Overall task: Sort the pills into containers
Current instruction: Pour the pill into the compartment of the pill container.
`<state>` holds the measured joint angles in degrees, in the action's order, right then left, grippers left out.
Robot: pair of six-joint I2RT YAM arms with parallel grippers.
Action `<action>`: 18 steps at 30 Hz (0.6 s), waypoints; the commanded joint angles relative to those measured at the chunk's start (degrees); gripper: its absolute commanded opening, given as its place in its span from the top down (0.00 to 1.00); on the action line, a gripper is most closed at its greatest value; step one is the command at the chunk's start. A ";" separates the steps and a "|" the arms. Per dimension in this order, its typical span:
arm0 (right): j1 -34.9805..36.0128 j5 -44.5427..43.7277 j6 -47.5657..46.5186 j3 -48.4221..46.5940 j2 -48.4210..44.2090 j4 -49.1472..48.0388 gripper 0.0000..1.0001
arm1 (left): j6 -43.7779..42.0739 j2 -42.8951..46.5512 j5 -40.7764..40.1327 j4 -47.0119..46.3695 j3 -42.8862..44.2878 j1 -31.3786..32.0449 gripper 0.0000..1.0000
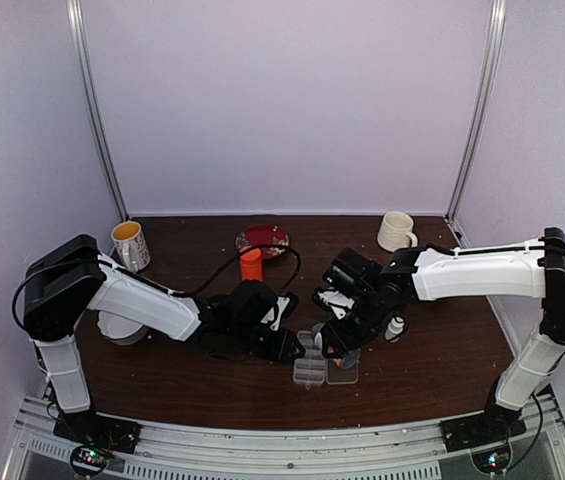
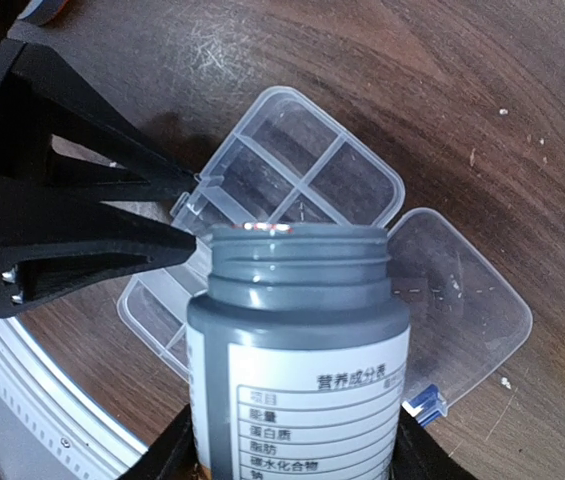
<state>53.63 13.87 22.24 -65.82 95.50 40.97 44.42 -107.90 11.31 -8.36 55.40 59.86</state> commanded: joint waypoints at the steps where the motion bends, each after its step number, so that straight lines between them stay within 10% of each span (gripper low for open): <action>1: -0.09 -2.05 -1.37 -1.92 1.19 3.03 1.00 | -1.25 -0.99 1.03 0.52 1.71 0.47 0.72; 18: -0.85 -0.57 -1.16 -2.05 2.32 3.75 1.00 | -0.54 2.57 -2.39 -2.37 -2.38 1.37 0.71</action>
<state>53.21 13.63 21.19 -67.09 97.43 44.03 44.25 -107.87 11.25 -7.29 55.75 60.88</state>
